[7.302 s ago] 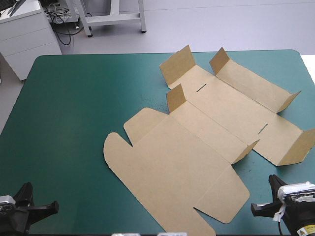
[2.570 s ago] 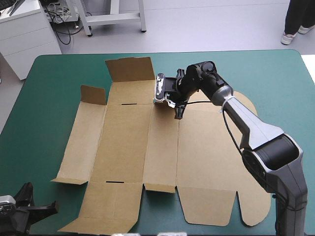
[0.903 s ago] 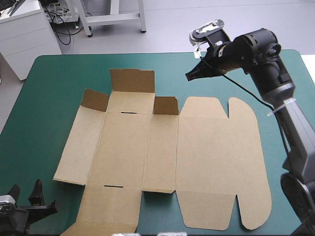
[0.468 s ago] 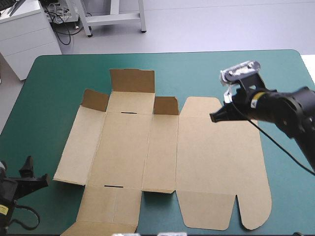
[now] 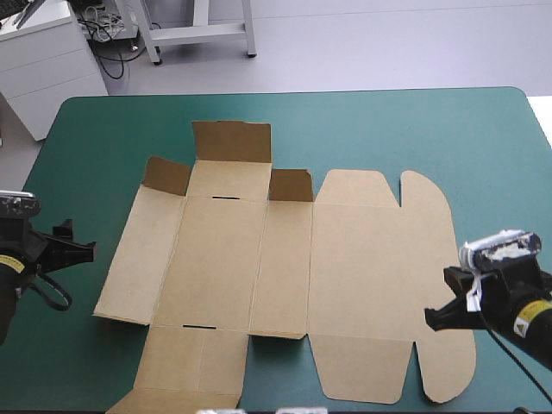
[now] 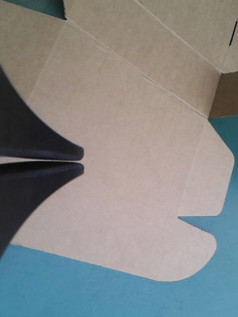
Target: Fold the box
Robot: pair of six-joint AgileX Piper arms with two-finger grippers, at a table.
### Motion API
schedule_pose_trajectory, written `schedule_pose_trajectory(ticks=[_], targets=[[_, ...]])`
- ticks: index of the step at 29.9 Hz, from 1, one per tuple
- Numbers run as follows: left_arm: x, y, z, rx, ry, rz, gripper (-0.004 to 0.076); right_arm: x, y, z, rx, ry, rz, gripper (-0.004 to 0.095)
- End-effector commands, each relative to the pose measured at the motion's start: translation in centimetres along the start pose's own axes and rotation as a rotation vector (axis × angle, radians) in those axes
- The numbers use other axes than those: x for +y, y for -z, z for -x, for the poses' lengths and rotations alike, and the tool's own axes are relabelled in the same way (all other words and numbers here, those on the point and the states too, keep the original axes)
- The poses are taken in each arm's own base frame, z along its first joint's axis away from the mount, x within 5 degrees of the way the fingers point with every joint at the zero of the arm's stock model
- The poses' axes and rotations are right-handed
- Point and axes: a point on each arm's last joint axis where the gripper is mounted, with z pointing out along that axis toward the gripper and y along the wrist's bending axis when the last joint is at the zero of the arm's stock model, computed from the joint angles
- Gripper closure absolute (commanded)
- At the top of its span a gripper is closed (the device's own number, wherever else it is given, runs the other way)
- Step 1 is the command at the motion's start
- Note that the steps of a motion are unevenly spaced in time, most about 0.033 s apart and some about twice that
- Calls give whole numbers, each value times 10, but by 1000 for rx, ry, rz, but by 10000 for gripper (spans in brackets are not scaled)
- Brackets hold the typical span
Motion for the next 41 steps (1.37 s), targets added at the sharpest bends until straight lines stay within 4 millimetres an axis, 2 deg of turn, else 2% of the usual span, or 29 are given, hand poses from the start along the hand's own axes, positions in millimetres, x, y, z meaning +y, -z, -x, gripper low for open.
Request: schedule_pose_trajectory(ticks=[1,7,12,15,17,21,27,32,41], targets=[[-1,-9,17,-50,-23,-19,288,-2,12,-12,-111,-6,-7,915],[1,-36,22,-17,-17,-12,288,-4,20,-44,-122,-21,-9,915],[28,-70,19,87,94,24,288,-5,23,-56,-115,-24,-8,915],[44,-89,10,139,199,-47,288,-5,24,-60,-109,-25,-8,915],[51,-102,3,168,298,-169,288,-5,24,-60,-104,-25,-9,915],[58,-127,-16,297,393,-349,288,-5,24,-60,-106,-25,-9,916],[52,-149,-40,520,416,-502,288,-5,24,-59,-119,-25,-7,916],[44,-150,-45,593,435,-624,288,-5,24,-59,-123,-25,-7,916],[23,-163,-62,741,326,-634,288,-5,24,-58,-125,-26,-5,916]])
